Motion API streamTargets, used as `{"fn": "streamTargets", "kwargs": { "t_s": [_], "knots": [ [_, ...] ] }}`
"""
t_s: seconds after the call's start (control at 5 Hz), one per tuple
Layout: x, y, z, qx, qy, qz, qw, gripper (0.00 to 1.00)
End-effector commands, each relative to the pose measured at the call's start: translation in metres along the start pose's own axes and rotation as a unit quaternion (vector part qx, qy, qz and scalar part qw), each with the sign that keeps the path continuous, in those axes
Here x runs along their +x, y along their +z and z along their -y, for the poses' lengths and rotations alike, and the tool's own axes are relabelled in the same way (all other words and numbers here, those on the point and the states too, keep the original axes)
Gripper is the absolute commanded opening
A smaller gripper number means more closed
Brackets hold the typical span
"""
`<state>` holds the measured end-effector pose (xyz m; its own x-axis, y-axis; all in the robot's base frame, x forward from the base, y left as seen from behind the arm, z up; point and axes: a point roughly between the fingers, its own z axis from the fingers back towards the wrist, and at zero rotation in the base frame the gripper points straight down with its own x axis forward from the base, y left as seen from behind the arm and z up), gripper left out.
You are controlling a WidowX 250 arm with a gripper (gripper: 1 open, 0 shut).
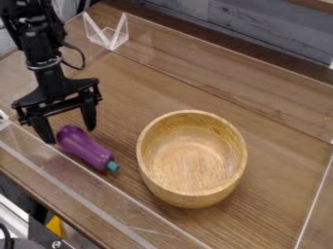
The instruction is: Put the purple eggplant in the brown bowl
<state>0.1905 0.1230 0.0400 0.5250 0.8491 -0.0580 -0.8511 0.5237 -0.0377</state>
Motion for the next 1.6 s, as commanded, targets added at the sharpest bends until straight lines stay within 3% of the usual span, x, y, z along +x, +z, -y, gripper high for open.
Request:
{"fn": "streamTargets", "kwargs": {
  "t_s": [0.0, 0.2, 0.4, 1.4],
  "knots": [
    [0.000, 0.000, 0.004, -0.004, -0.001, 0.012, 0.9999, 1.00],
    [-0.001, -0.005, 0.006, -0.005, 0.001, 0.013, 0.9999, 1.00],
    [-0.001, -0.006, 0.006, -0.004, 0.002, 0.015, 0.9999, 0.00],
    [-0.004, 0.007, 0.006, 0.005, 0.006, 0.020, 0.9998, 0.00]
  ]
}}
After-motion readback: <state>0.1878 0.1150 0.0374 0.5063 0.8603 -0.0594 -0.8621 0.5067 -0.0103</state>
